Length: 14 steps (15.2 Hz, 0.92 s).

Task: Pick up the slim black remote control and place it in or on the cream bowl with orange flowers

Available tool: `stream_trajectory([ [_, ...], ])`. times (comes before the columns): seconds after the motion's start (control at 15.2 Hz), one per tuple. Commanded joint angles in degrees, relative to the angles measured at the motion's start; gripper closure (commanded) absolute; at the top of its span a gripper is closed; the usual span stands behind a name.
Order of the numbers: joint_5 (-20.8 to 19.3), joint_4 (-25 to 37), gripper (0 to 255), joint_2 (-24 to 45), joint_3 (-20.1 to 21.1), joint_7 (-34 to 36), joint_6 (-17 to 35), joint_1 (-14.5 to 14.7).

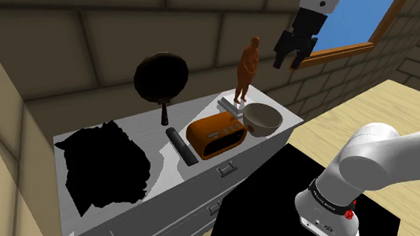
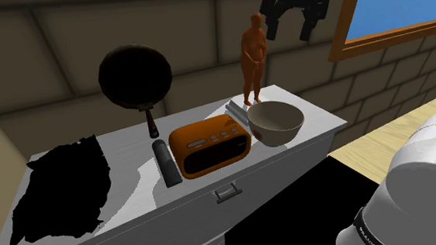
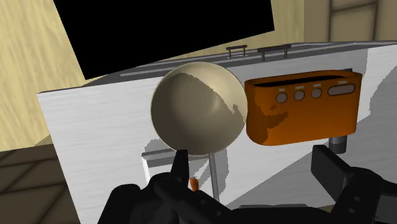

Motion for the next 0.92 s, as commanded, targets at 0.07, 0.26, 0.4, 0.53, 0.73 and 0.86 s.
stream_trajectory([
  [0.07,0.51,-0.81,0,0.63,1.02,0.88,1.50,0.31],
  [0.26,1.95,-2.81,0,3.02,4.07,3.50,6.08,1.27],
  [0.4,2.83,-3.78,0,5.02,6.11,5.21,9.16,1.89],
  [0.53,3.61,-4.44,0,7.33,8.13,6.93,12.26,2.49],
  [0.73,4.50,-4.86,0,11.36,11.13,9.53,16.88,3.31],
  [0.86,4.87,-4.75,0,14.41,13.11,11.32,19.92,3.78],
])
